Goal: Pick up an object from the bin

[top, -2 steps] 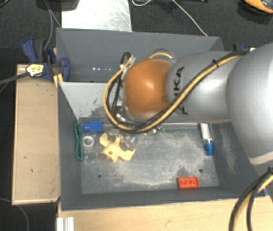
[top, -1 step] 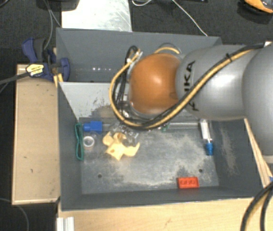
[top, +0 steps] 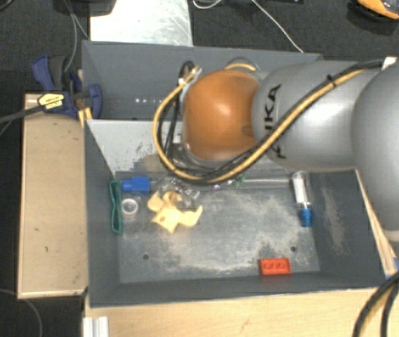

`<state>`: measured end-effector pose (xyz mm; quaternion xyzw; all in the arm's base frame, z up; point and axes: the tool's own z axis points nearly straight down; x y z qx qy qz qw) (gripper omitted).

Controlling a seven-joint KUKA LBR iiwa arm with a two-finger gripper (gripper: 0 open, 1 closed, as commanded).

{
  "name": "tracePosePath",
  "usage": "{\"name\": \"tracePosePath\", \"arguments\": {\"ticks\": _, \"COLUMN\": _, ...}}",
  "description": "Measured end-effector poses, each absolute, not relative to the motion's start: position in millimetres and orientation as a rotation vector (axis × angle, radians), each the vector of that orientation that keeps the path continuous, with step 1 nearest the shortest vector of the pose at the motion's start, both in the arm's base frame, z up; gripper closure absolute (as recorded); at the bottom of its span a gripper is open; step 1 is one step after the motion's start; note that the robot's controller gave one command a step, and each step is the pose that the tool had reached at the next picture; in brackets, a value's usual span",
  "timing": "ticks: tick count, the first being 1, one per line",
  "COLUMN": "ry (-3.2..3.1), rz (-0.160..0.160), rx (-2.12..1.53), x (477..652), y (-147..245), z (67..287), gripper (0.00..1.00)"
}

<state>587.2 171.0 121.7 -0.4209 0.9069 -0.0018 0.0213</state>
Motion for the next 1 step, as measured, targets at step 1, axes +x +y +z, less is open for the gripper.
{"name": "tracePosePath", "arguments": {"ticks": 1, "ry": 2.813, "rz": 0.002, "rx": -1.229, "x": 585.2, "y": 155.3, "z": 315.7, "gripper": 1.0}}
